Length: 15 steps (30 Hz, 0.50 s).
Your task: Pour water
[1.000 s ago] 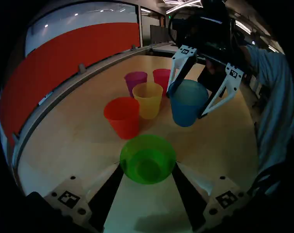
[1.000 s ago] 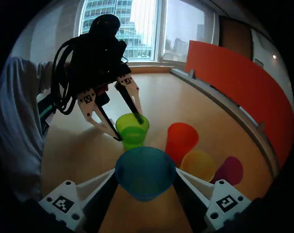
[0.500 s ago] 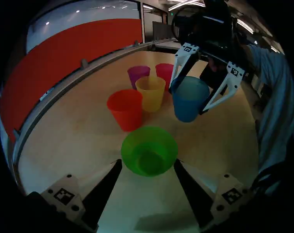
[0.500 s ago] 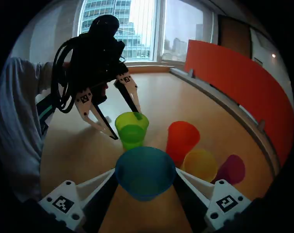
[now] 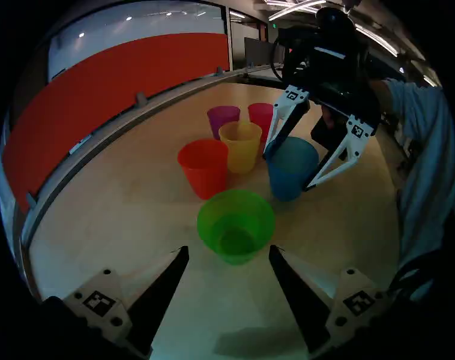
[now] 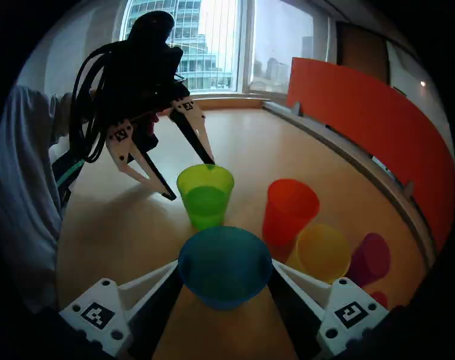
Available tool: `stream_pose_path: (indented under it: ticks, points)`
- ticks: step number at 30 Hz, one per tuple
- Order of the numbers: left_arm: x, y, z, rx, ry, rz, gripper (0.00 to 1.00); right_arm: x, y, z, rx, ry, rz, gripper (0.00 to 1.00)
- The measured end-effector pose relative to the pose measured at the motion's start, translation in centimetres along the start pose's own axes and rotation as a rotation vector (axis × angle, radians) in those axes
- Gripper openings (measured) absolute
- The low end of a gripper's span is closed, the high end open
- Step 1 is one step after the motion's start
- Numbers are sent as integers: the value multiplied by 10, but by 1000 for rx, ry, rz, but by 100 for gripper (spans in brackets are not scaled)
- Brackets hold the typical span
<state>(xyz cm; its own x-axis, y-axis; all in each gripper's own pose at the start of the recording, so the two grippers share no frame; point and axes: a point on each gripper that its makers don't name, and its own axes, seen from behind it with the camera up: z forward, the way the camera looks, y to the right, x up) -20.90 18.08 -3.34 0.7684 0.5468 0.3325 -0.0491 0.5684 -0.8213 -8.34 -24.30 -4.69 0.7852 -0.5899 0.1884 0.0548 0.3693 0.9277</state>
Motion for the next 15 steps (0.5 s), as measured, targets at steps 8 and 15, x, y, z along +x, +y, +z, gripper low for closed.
stream_pose_path:
  ticks: [8,15]
  points:
    - [-1,-1,-6,10,6,-3,100,-6,-2,4,-5,-10,-4,92]
    - [-1,1,-8,10,6,4,100,-10,-1,4,-9,-13,0,92]
